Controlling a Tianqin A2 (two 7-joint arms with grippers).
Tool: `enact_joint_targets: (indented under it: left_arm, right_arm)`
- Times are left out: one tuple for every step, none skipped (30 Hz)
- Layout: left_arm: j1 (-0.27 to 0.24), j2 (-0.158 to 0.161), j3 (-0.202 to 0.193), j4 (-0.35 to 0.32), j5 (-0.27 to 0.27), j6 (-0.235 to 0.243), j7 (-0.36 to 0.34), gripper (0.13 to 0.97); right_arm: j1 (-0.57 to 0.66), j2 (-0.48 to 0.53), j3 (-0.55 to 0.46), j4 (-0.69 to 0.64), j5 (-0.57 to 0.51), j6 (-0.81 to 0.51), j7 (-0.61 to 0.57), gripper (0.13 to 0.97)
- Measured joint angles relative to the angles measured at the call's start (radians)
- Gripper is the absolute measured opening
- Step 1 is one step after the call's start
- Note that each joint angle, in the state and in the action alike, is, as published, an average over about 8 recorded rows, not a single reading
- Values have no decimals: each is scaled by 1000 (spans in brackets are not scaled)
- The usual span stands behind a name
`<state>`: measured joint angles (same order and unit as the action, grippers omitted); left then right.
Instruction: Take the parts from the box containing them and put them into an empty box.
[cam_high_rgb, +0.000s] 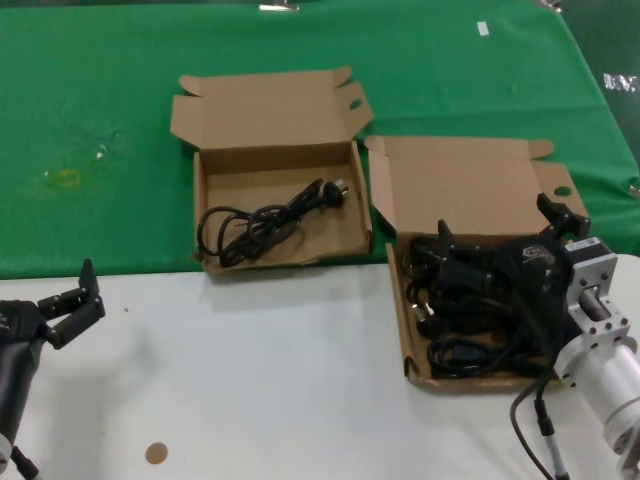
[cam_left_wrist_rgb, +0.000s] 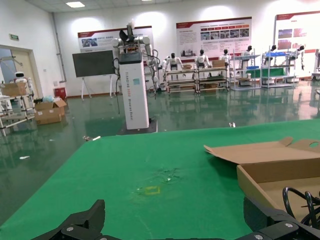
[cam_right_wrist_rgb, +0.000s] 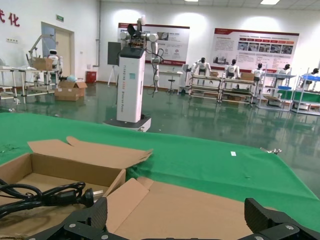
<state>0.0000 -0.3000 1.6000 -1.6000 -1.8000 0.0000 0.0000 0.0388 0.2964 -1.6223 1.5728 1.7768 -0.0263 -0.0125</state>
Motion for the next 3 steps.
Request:
enact_joint_targets:
  left_arm:
    - [0,0,0,0,0,0,0,966]
    - [0,0,0,0,0,0,0,966]
    - [0,0,0,0,0,0,0,966]
  right_arm:
    - [0,0,0,0,0,0,0,966]
    - [0,0,0,0,0,0,0,966]
    - [0,0,0,0,0,0,0,966]
